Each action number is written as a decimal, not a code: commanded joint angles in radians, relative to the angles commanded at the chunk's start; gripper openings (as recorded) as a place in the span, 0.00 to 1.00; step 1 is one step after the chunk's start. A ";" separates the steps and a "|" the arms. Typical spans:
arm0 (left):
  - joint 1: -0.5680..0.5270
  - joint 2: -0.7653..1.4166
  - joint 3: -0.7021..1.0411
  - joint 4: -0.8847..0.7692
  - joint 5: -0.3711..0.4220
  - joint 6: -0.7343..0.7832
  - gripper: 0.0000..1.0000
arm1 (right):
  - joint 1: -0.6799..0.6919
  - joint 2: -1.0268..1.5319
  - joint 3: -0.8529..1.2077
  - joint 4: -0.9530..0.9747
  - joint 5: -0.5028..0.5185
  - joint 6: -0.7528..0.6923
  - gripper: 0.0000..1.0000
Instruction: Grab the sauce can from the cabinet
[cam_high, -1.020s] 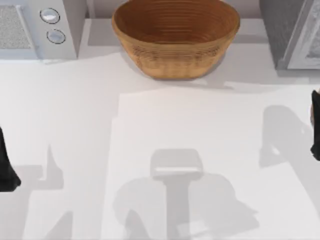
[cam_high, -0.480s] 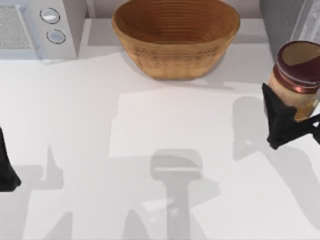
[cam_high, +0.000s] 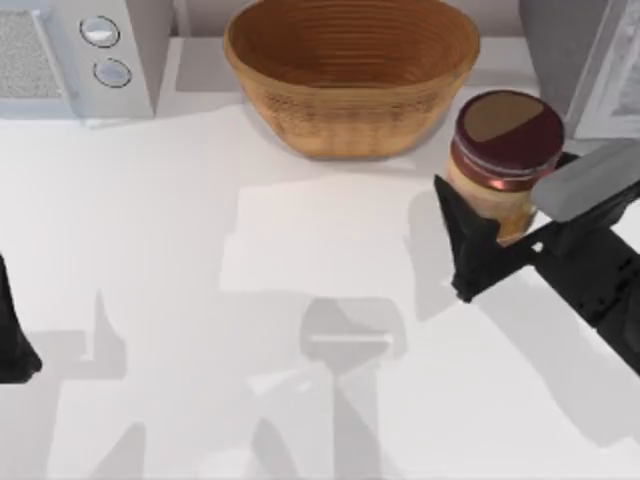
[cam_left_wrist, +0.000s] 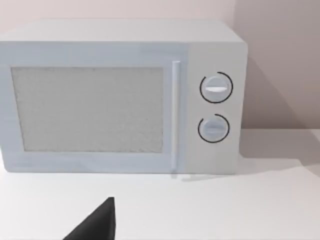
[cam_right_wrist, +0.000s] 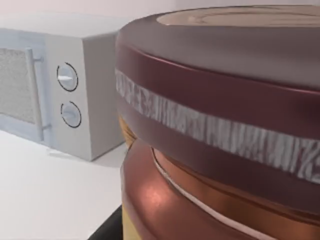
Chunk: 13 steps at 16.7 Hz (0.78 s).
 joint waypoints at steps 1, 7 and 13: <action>0.000 0.000 0.000 0.000 0.000 0.000 1.00 | 0.016 0.045 0.012 0.038 -0.001 0.000 0.00; 0.000 0.000 0.000 0.000 0.000 0.000 1.00 | 0.117 0.339 0.073 0.259 -0.009 0.000 0.00; 0.000 0.000 0.000 0.000 0.000 0.000 1.00 | 0.180 0.534 0.113 0.408 -0.009 0.003 0.00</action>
